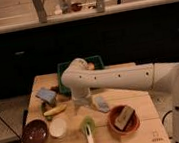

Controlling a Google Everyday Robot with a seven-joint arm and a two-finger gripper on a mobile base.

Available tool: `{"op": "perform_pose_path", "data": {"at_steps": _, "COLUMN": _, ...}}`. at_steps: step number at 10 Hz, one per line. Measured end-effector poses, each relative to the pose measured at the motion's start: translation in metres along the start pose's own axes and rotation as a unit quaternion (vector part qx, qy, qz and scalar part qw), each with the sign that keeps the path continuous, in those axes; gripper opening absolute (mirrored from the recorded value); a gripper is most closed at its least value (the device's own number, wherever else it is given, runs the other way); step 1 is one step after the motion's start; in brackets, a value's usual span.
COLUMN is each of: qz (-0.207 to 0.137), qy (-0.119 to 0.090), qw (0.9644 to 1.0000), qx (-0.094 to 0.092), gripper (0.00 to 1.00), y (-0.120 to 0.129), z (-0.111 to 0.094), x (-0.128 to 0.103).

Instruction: Place brush in plastic cup

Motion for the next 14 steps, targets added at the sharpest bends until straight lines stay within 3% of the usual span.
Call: {"op": "perform_pose_path", "data": {"at_steps": 14, "qz": -0.010, "qy": -0.005, "qw": 0.9999, "qx": 0.009, "gripper": 0.80, "y": -0.0010, "z": -0.0029, "x": 0.0056}}
